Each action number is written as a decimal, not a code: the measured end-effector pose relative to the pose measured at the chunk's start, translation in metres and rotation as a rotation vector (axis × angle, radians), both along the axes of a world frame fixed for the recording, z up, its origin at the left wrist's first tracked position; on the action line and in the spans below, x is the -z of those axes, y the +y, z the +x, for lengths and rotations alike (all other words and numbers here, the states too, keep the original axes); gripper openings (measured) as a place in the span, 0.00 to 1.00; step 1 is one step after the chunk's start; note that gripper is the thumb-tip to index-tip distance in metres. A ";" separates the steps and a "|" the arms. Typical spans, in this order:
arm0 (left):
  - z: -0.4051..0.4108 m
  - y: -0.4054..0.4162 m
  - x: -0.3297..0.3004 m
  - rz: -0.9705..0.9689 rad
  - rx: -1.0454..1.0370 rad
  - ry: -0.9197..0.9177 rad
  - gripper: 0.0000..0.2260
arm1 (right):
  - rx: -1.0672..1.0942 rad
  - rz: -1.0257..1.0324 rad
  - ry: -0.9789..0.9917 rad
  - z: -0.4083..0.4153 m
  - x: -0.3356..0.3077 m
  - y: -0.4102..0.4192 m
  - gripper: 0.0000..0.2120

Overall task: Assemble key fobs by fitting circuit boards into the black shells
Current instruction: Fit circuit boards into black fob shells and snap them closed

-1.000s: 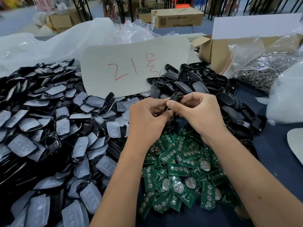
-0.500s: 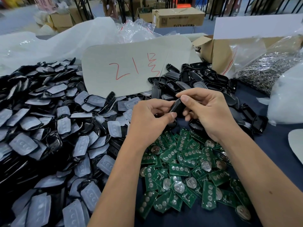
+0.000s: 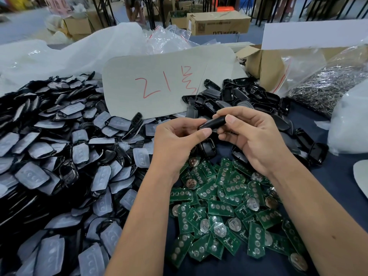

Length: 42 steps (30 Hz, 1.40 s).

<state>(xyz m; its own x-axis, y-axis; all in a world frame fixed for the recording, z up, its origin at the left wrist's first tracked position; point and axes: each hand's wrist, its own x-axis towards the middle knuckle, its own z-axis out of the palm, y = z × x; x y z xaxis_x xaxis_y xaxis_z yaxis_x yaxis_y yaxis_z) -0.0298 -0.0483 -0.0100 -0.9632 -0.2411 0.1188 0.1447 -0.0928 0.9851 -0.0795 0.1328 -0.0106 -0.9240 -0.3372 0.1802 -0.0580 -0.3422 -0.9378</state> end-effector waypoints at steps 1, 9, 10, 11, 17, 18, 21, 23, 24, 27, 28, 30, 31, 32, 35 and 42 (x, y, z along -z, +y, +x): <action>0.000 0.000 0.000 -0.008 -0.001 0.000 0.10 | 0.001 0.002 -0.003 0.000 0.000 0.000 0.09; 0.001 0.000 -0.001 -0.054 -0.025 0.014 0.10 | 0.010 0.038 0.003 0.000 0.001 -0.002 0.09; 0.001 -0.001 -0.001 -0.056 -0.026 0.022 0.10 | 0.012 0.038 0.006 0.000 0.001 -0.002 0.10; 0.001 -0.001 -0.001 -0.059 -0.024 0.029 0.10 | 0.013 0.038 0.008 0.000 0.001 -0.002 0.10; 0.000 -0.002 0.000 -0.092 -0.005 0.031 0.06 | 0.017 0.099 0.051 -0.001 0.003 0.000 0.13; 0.000 -0.002 0.000 -0.096 -0.003 0.036 0.06 | 0.022 0.123 0.060 -0.002 0.003 0.001 0.13; 0.000 -0.002 0.000 -0.111 -0.006 0.052 0.06 | 0.030 0.160 0.074 -0.002 0.003 0.003 0.12; 0.000 -0.003 0.000 -0.129 -0.014 0.061 0.07 | 0.023 0.150 0.086 -0.002 0.003 0.003 0.12; 0.000 -0.003 0.000 -0.135 -0.016 0.064 0.08 | 0.014 0.141 0.094 -0.002 0.003 0.003 0.12; 0.000 -0.004 0.000 -0.133 -0.008 0.076 0.09 | -0.003 0.139 0.142 -0.002 0.003 0.002 0.13; 0.000 -0.004 0.000 -0.134 -0.003 0.080 0.09 | 0.009 0.152 0.164 -0.001 0.003 0.002 0.14; 0.000 -0.005 -0.001 -0.139 0.005 0.088 0.10 | 0.032 0.175 0.208 -0.001 0.002 0.002 0.13; 0.000 -0.005 -0.001 -0.143 0.008 0.094 0.10 | 0.038 0.182 0.226 -0.001 0.002 0.002 0.12; 0.000 -0.006 0.000 -0.148 0.011 0.099 0.10 | 0.040 0.186 0.240 -0.001 0.001 0.002 0.11; 0.001 -0.008 0.000 -0.180 0.017 0.102 0.10 | 0.042 0.202 0.277 0.000 0.000 0.001 0.09; -0.001 -0.012 0.004 -0.437 -0.067 0.104 0.09 | 0.111 0.384 0.381 0.003 0.000 -0.007 0.11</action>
